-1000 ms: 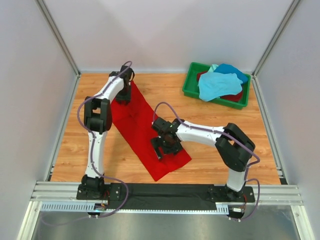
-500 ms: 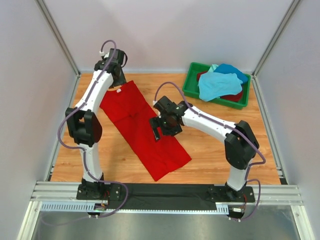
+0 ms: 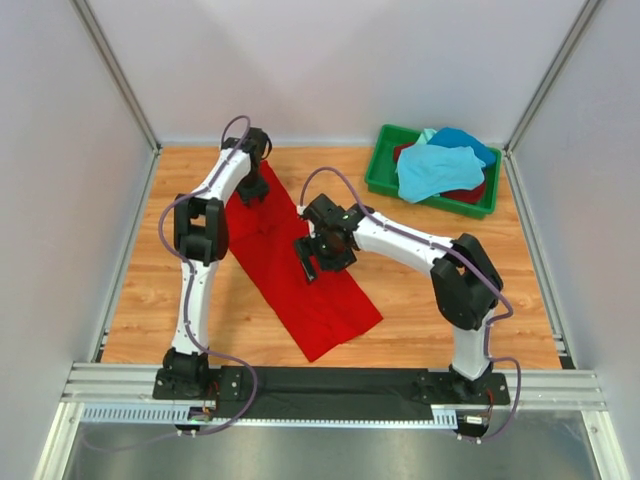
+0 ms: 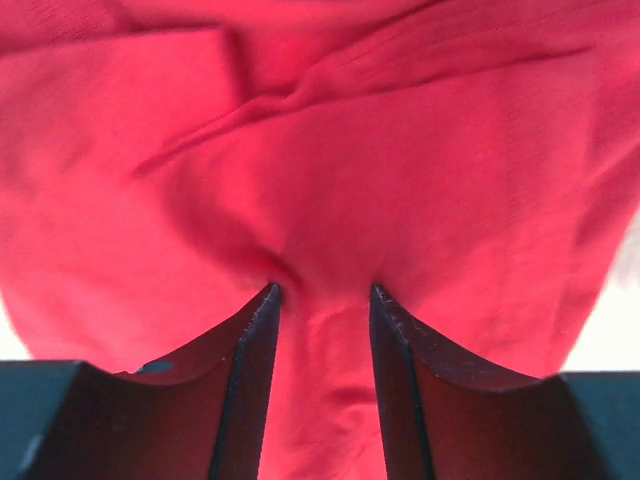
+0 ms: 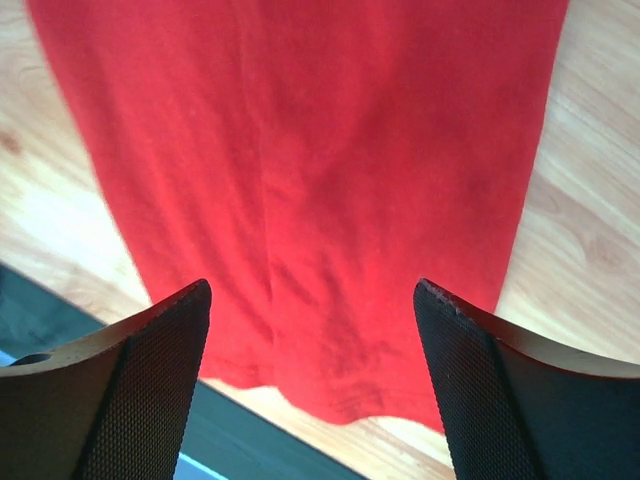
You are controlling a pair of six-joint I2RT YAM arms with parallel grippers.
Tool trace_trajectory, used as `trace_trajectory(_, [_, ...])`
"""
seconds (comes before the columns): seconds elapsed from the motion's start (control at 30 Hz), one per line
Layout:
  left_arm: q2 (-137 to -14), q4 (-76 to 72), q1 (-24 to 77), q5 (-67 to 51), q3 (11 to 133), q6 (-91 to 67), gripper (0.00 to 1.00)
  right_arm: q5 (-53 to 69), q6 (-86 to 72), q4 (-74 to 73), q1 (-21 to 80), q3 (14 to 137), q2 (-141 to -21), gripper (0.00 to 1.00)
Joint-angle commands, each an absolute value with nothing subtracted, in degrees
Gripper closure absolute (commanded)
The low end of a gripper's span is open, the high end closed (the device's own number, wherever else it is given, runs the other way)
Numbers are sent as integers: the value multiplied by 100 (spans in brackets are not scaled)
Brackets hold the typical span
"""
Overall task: Fold and stack the t-shirts
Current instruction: Fold the tshirt
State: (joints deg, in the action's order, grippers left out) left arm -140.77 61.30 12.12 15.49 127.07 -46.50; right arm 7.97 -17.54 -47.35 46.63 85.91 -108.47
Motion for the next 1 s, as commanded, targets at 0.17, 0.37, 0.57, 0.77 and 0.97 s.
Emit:
trace_trajectory(0.17, [-14713, 5979, 1257, 600, 13228, -3677, 53, 9, -2459, -4333, 4895, 8465, -11575, 19])
trace_trajectory(0.37, [-15012, 5416, 1485, -85, 13737, -2664, 53, -298, -3295, -4254, 5369, 7902, -11540, 19])
trace_trajectory(0.57, [-15012, 4668, 1503, -895, 13825, -1785, 52, 684, -3735, -3930, 5678, 7831, -11567, 18])
trace_trajectory(0.77, [-14057, 4930, 1503, -660, 13852, -1538, 47, 825, -3226, -4192, 5353, 8322, -11224, 14])
trace_trajectory(0.97, [-12309, 5624, 1485, -19, 13422, -1477, 41, 1160, -2454, -4658, 4712, 8614, -10741, 11])
